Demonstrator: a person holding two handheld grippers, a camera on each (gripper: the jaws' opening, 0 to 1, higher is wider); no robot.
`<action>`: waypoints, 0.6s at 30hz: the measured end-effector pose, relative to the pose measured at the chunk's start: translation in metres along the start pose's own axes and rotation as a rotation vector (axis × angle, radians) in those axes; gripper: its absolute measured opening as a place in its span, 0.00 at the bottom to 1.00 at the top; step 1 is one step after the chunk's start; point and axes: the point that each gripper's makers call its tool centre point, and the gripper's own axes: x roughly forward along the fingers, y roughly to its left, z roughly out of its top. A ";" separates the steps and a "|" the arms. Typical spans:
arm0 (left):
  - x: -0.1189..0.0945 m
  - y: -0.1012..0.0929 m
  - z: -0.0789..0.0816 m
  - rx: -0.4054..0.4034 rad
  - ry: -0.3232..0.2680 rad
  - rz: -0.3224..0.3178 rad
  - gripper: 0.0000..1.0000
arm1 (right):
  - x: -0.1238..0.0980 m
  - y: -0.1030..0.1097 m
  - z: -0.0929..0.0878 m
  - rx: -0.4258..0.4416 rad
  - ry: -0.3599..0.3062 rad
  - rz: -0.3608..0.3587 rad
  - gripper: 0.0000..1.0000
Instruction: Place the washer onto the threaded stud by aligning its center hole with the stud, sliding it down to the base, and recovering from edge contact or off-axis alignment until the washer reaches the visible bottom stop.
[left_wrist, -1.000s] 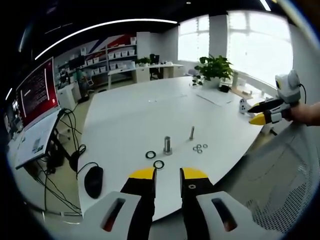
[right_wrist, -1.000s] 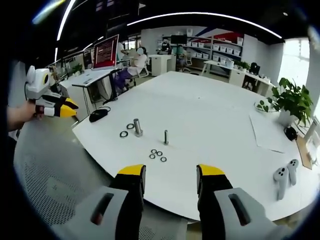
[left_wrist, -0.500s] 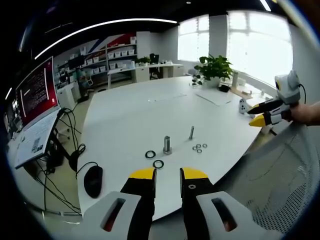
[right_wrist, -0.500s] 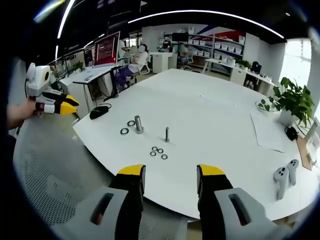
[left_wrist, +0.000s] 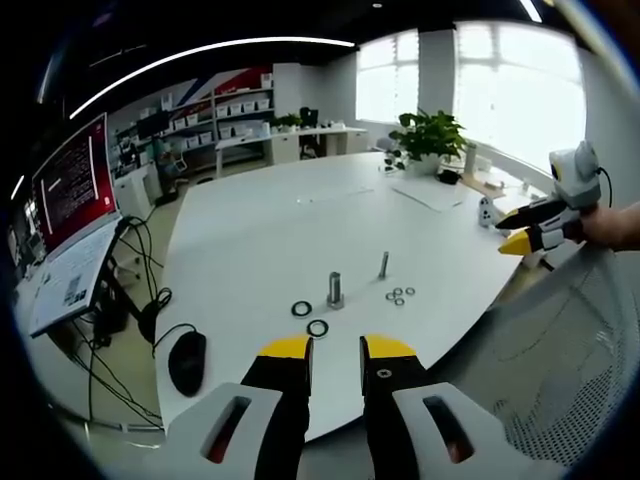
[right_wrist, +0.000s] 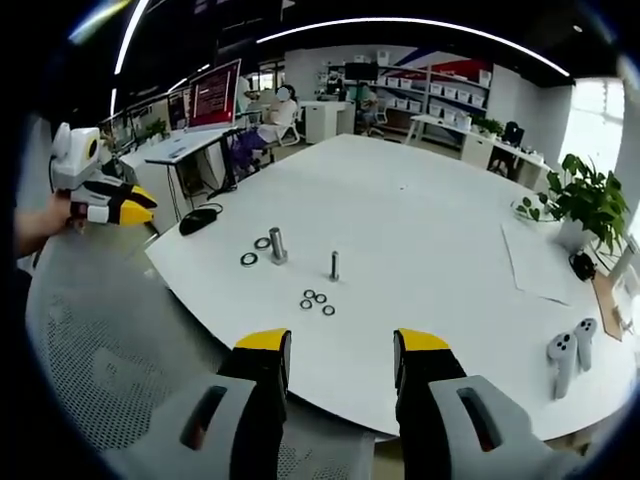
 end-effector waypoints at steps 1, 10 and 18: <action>0.000 0.000 0.000 0.000 0.001 0.000 0.16 | 0.000 0.000 0.000 -0.001 0.001 0.000 0.44; 0.000 0.000 0.001 -0.005 -0.002 -0.001 0.17 | 0.001 0.001 -0.002 -0.009 0.016 0.002 0.44; 0.000 -0.002 0.002 -0.019 -0.008 -0.013 0.18 | 0.003 0.000 -0.006 -0.012 0.031 0.007 0.45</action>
